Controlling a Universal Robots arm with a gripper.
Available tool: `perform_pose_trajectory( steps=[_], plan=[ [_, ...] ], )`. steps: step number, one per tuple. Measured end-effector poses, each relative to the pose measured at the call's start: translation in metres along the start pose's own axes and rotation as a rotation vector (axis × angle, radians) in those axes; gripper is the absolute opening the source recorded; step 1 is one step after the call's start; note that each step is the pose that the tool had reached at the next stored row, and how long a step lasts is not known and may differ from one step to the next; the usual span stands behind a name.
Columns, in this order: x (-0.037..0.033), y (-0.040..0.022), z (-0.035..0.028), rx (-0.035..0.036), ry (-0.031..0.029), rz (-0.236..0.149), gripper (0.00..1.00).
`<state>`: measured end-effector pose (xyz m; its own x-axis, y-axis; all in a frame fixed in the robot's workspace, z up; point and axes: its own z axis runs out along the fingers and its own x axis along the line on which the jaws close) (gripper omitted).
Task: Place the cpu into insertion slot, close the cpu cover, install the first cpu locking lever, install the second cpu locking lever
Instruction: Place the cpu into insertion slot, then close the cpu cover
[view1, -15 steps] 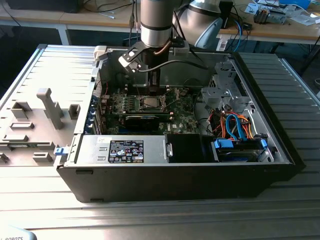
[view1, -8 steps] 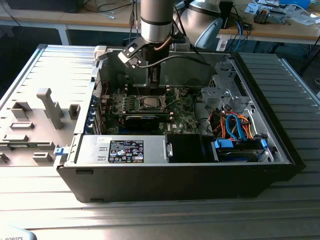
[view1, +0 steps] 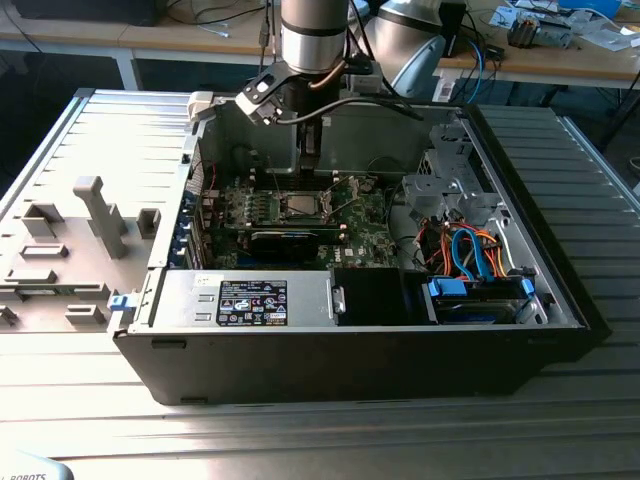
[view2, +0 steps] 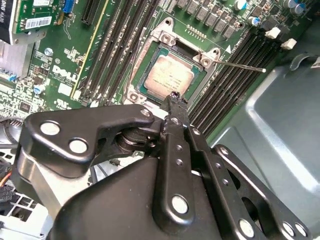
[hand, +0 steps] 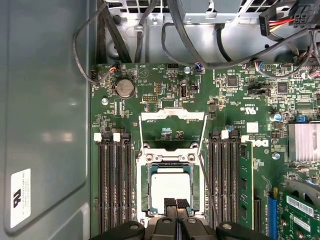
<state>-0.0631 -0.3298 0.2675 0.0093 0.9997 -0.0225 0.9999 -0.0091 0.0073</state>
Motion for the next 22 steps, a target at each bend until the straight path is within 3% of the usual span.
perform_pose_trajectory(
  steps=[3,12,19,22],
  plan=[
    [-0.0001,0.0,-0.0047,0.0,0.0001,0.0,0.11],
    [-0.0001,0.0002,-0.0054,0.0,-0.0001,0.0,0.11],
    [-0.0001,0.0028,-0.0053,-0.0001,-0.0079,0.0,0.11],
    [-0.0001,0.0068,-0.0053,0.0,-0.0117,0.0,0.11]
  ],
)
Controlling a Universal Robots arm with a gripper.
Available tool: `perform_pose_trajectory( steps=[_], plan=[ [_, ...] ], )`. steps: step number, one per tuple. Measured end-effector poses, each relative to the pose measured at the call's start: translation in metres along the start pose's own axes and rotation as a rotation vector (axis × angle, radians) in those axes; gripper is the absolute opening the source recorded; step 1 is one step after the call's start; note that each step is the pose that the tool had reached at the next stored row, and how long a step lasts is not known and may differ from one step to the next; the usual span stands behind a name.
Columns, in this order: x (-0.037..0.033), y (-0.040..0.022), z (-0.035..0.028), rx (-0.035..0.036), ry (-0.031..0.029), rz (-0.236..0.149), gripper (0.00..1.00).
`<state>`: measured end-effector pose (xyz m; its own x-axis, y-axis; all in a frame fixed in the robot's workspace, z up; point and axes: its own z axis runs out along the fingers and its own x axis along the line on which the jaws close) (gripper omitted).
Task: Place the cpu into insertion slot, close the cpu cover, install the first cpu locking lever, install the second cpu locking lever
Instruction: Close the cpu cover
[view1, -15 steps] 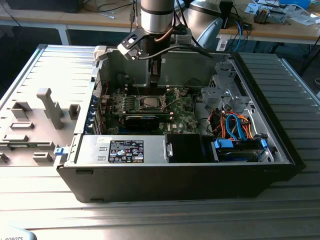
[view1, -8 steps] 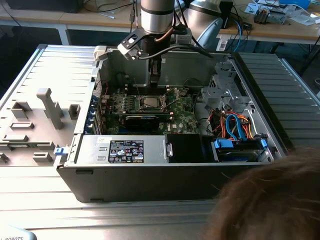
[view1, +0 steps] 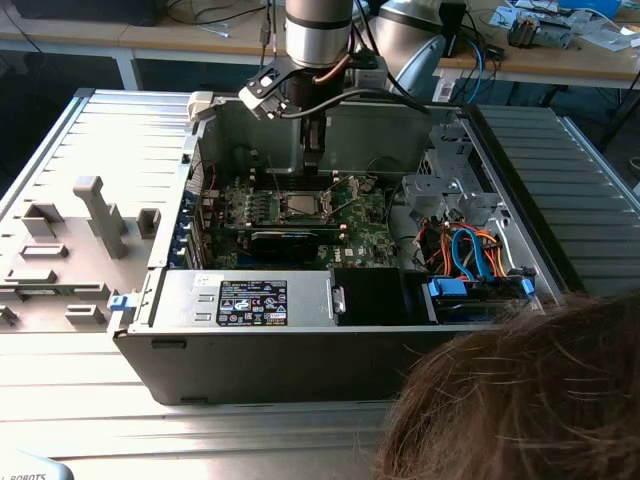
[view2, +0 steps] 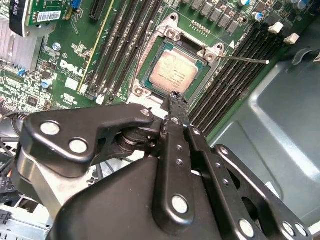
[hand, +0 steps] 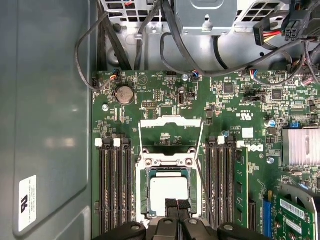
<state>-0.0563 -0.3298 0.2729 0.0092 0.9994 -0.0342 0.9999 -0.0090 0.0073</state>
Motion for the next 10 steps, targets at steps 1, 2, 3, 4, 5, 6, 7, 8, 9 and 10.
perform_pose_trajectory(
  steps=[1,2,3,4,5,6,7,8,9,10],
  plan=[
    [0.0,0.0014,0.0,0.0,-0.0005,0.0,0.11],
    [0.0,0.0023,0.0,0.0,-0.0007,0.0,0.11],
    [0.0,0.003,0.0001,-0.0001,-0.0007,0.0,0.11],
    [0.0001,0.004,0.0001,-0.0001,-0.001,0.0,0.11],
    [0.0001,0.0047,0.0001,-0.0001,-0.0011,0.0,0.11],
    [0.0001,0.0058,0.0001,-0.0001,-0.0014,0.0,0.11],
    [0.0001,0.0074,0.0001,0.0,-0.0017,0.0,0.11],
    [0.0001,0.0087,0.0001,0.0,-0.002,0.0,0.11],
    [0.0001,0.0104,0.0001,0.0,-0.0024,0.0,0.11],
    [0.0001,0.0111,0.0001,0.0,-0.0026,0.0,0.11]
  ],
)
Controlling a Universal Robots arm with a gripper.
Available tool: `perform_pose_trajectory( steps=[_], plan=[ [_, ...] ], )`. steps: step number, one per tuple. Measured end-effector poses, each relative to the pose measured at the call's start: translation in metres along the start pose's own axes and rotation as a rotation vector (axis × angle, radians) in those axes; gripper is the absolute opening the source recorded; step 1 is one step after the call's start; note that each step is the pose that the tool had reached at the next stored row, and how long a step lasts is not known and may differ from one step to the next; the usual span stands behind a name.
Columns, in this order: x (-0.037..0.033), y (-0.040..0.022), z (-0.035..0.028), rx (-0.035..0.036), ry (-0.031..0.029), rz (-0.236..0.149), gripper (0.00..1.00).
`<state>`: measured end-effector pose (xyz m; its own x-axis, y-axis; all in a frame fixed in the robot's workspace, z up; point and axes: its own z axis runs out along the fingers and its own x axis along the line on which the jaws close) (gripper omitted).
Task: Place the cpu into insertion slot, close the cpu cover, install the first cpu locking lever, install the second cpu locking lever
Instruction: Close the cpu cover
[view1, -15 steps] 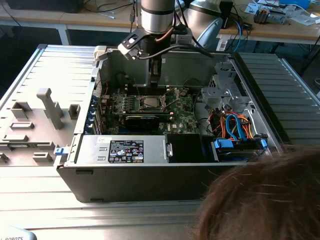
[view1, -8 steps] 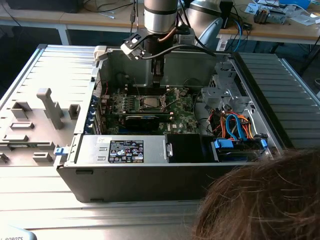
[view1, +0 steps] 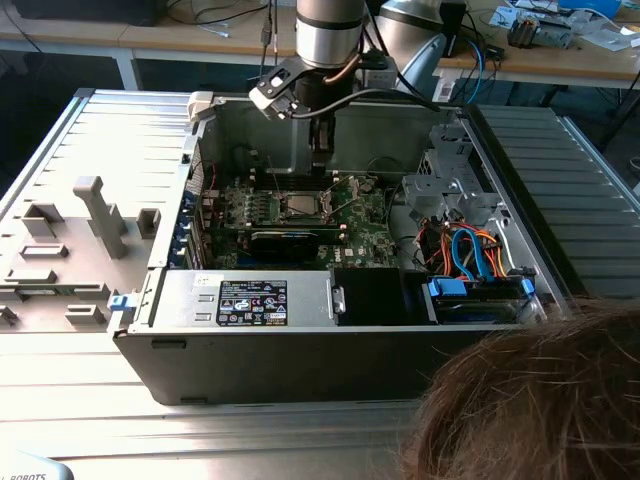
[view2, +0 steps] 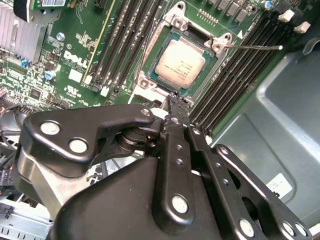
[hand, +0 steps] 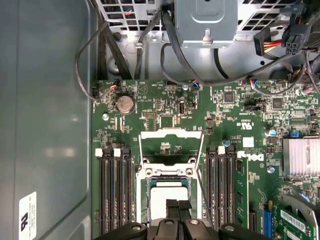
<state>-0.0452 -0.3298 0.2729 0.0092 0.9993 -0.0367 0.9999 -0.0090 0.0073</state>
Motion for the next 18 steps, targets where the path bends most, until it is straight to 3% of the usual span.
perform_pose_trajectory(
  steps=[9,12,18],
  plan=[
    [0.0001,0.007,0.0001,0.0,-0.0019,0.0,0.11],
    [0.0002,0.0176,0.0001,0.0,-0.0037,0.0,0.11],
    [0.0002,0.0219,0.0002,0.0,-0.0043,0.0,0.11]
  ],
)
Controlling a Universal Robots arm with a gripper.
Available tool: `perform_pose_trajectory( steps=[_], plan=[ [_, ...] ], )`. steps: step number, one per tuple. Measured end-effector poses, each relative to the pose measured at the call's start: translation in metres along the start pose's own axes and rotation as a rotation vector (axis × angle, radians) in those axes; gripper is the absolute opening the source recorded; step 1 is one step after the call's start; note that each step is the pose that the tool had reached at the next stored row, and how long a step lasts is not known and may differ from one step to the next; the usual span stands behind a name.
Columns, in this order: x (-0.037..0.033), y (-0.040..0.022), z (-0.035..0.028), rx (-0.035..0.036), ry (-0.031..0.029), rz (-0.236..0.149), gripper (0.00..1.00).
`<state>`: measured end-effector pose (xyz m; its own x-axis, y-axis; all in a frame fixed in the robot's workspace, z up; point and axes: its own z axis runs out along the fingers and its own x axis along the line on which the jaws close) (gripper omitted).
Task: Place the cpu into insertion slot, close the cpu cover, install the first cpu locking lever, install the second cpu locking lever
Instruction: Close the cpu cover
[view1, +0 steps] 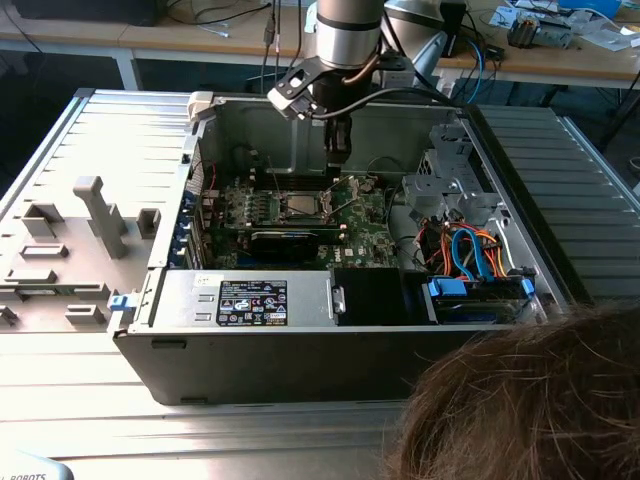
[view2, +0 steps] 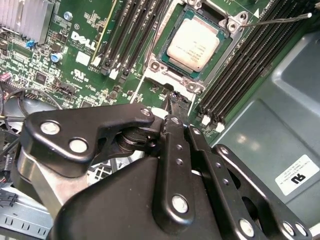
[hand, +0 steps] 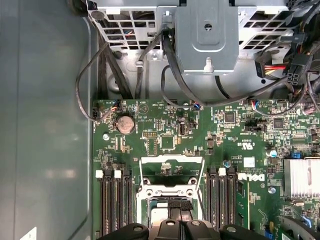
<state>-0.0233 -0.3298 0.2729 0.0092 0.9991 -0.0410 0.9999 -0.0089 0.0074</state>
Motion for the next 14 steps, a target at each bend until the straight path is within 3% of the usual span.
perform_pose_trajectory(
  steps=[14],
  plan=[
    [0.0001,0.0104,0.0001,-0.0001,-0.001,0.0,0.11]
  ],
)
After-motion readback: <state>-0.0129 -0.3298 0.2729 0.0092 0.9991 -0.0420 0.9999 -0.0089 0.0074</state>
